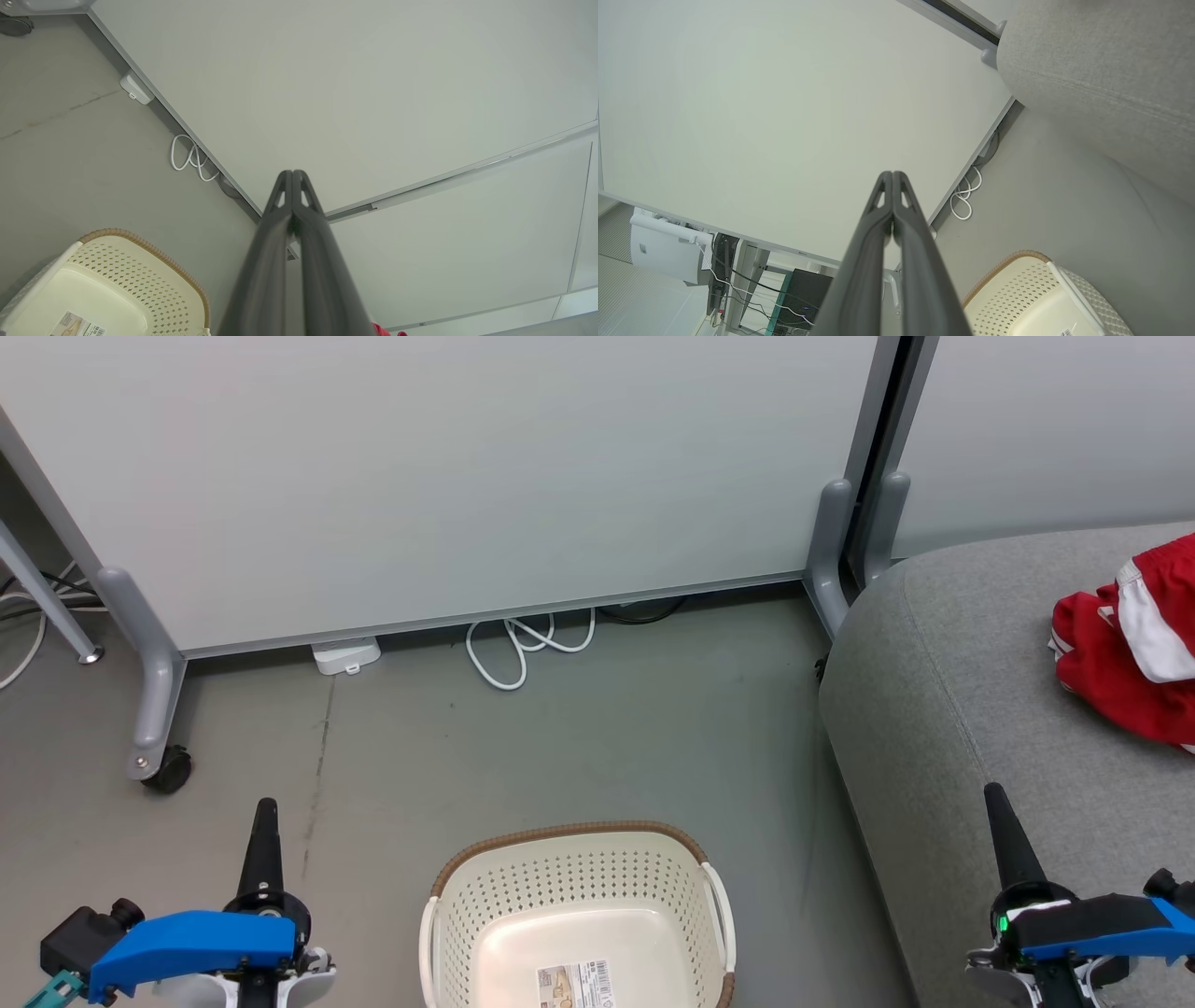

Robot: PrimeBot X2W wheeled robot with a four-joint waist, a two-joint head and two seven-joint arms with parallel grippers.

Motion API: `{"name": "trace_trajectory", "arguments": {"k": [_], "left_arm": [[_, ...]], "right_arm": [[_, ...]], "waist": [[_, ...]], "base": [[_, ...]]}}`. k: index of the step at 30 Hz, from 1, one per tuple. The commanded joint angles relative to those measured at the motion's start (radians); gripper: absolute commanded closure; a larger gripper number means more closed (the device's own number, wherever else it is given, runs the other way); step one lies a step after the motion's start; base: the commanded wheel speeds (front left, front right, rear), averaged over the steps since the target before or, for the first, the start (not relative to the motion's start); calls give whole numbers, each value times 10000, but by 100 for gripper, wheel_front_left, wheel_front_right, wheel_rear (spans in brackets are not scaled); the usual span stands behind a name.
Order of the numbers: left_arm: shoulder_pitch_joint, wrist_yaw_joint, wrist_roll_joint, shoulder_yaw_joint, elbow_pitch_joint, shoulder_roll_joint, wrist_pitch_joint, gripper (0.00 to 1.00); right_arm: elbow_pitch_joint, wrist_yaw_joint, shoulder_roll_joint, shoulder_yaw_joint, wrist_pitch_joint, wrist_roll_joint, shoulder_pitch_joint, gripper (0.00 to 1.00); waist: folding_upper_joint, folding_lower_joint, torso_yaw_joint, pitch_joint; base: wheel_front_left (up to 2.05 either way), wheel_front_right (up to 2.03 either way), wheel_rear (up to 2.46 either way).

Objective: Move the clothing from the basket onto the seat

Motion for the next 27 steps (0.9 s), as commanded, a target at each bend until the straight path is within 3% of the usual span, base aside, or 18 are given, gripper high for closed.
{"name": "trace_trajectory", "arguments": {"k": [1,27], "left_arm": [[-251,-75,-260,44,-112,34,54,100],[-390,-105,-2611,237,-126,37,645,100]], "right_arm": [[-100,3,-41,-25,81,262,-207,100],[-88,3,-45,-98,675,2665,-315,100]], "waist": [[-1,0,-9,-1],[-1,0,-191,-20]], "base": [[0,0,0],[0,0,0]]}}
